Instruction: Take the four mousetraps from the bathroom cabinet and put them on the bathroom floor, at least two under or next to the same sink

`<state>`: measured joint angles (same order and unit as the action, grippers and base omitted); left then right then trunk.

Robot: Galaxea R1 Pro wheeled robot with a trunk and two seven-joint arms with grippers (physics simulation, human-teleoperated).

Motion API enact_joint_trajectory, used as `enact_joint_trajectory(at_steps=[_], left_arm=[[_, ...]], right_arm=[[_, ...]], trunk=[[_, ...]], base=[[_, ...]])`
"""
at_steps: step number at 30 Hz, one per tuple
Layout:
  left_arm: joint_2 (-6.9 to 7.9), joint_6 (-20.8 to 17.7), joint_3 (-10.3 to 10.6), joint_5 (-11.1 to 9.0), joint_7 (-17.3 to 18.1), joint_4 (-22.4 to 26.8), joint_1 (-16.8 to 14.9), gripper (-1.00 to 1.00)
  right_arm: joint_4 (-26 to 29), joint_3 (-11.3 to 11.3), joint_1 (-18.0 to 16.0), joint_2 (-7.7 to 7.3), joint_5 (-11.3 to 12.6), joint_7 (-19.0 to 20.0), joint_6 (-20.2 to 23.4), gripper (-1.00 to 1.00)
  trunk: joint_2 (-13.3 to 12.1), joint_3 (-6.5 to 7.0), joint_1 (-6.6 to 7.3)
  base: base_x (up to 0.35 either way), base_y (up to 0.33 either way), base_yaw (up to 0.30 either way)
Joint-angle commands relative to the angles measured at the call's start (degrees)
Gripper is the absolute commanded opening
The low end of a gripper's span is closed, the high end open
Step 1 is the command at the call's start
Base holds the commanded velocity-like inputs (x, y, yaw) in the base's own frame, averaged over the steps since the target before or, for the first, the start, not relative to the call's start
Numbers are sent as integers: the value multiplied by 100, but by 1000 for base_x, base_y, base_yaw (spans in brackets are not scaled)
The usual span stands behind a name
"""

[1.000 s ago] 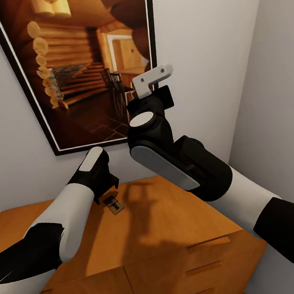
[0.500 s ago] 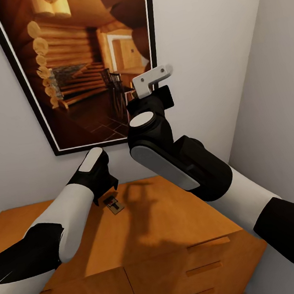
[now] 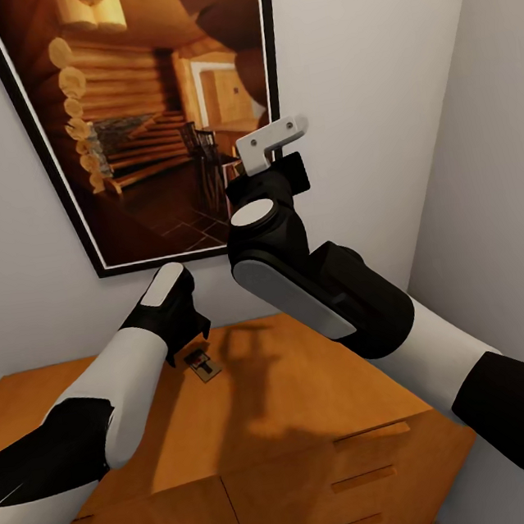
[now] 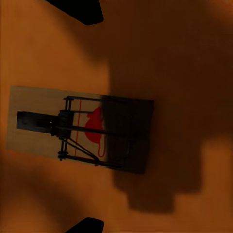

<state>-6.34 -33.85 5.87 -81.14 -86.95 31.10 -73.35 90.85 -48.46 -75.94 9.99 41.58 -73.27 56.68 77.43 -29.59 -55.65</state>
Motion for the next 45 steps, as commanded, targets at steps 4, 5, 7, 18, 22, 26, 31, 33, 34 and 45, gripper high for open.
enact_joint_trajectory(at_steps=[4,5,7,18,22,26,31,33,34,45], left_arm=[[-1,-60,35,-43,-47,13,-4,100],[-1,-60,35,-43,-47,13,-4,100],[0,-60,36,-43,-48,15,-4,100],[-4,-60,36,-42,-50,18,-4,100],[-9,-60,37,-38,-50,18,-8,100],[-13,-55,37,-35,-54,19,-11,100],[-22,-37,37,-30,-95,19,-19,100],[-27,-20,37,-25,-144,22,-20,100],[-28,-14,37,-23,-164,23,-22,100],[-46,108,37,-1,-241,27,-29,100]], right_arm=[[3,-5,-10,1,60,-55,24,-100],[3,-5,-10,1,60,-55,24,-100],[3,-5,-11,1,60,-55,26,-100],[3,-5,-10,1,60,-55,26,-100],[3,-5,-10,1,62,-55,25,-100],[3,-5,-9,1,61,-55,27,-100],[3,-5,-10,1,62,-55,27,-100],[3,-5,-9,1,62,-55,27,-100],[3,-5,-9,1,61,-55,27,-100],[3,-5,-9,1,61,-55,26,-100]], trunk=[[4,-7,0],[4,-7,0],[4,-7,0],[84,-42,-44],[204,-96,-110],[204,-96,-110],[204,-96,-110],[204,-96,-110],[204,-96,-110],[204,-96,-110]], base=[[0,0,0],[0,0,0],[0,0,0],[0,0,0],[0,0,0],[0,0,0],[0,0,0],[0,0,0],[0,0,0],[0,0,0]])
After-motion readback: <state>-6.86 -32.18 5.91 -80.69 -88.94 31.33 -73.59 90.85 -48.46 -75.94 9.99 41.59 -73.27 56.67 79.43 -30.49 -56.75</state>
